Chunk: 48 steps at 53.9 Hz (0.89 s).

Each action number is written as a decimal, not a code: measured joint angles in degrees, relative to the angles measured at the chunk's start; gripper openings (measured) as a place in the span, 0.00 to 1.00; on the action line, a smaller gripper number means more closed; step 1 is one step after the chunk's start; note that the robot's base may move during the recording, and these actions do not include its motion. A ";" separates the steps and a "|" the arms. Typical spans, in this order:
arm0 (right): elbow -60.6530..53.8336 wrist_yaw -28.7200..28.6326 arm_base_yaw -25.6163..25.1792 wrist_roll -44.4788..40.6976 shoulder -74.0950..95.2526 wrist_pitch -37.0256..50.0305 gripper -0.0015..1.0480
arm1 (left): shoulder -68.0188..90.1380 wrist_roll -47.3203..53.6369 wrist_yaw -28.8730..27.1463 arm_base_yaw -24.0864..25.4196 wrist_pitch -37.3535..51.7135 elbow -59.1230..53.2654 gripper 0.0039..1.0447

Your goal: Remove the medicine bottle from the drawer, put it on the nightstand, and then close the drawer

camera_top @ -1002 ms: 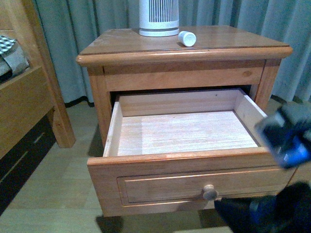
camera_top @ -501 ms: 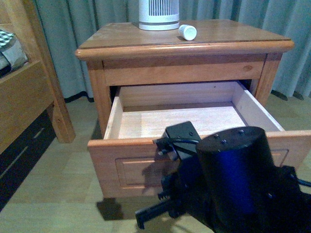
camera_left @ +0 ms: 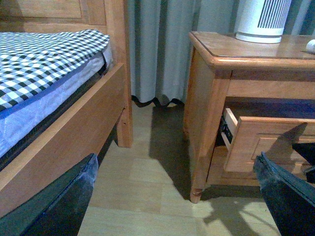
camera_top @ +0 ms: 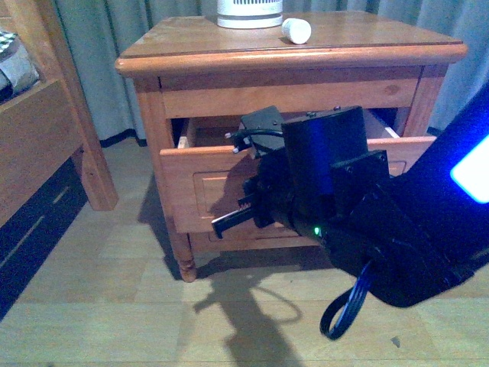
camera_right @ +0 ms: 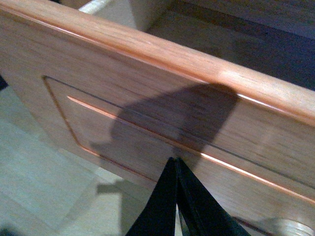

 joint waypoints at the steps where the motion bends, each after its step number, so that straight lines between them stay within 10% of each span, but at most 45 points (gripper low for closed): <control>1: 1.05 0.17 -0.61 -0.37 0.61 -0.17 0.03 | 0.00 0.00 0.00 0.00 0.00 0.00 0.94; 48: 19.08 2.84 -2.99 -3.67 10.14 -0.26 0.03 | 0.00 0.00 0.00 0.00 0.00 0.00 0.94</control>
